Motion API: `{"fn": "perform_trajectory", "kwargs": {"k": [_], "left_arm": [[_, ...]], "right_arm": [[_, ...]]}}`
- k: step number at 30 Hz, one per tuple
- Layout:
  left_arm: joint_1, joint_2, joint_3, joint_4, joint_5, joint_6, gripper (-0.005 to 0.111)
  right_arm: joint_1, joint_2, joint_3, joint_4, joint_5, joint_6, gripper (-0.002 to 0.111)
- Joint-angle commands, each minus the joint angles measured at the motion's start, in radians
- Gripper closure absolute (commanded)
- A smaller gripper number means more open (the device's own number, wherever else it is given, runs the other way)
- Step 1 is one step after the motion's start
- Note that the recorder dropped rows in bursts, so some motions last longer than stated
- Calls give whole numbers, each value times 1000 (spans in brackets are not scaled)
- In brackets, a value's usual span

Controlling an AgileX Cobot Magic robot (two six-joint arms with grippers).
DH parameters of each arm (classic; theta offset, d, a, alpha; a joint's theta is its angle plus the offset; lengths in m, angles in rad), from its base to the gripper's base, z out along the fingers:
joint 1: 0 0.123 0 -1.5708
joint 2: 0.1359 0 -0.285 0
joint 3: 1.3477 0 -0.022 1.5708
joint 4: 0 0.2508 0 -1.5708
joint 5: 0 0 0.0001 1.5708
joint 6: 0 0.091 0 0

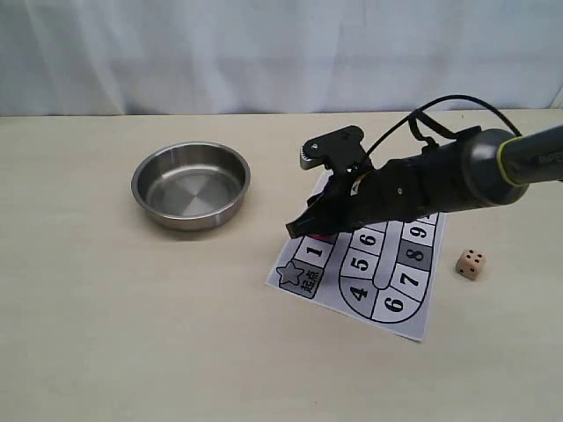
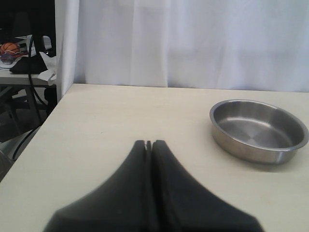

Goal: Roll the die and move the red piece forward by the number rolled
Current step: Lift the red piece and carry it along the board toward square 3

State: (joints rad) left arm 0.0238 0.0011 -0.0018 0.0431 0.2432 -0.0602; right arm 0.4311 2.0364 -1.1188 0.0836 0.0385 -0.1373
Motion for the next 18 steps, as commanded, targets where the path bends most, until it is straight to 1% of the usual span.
{"fn": "perform_trajectory", "kwargs": {"k": [1, 6, 11, 14, 18], "left_arm": [[0, -1, 2, -1, -10, -4, 107], [0, -1, 2, -1, -10, -4, 107], [0, -1, 2, -1, -10, -4, 107], [0, -1, 2, -1, -10, -4, 107], [0, -1, 2, -1, -10, -4, 107]], "right_arm": [[-9, 13, 1, 7, 23, 3, 104], [-9, 7, 1, 7, -3, 2, 104], [-19, 7, 1, 7, -123, -7, 104], [-44, 7, 1, 39, -190, -3, 104], [-81, 7, 1, 89, -217, -3, 104]]}}
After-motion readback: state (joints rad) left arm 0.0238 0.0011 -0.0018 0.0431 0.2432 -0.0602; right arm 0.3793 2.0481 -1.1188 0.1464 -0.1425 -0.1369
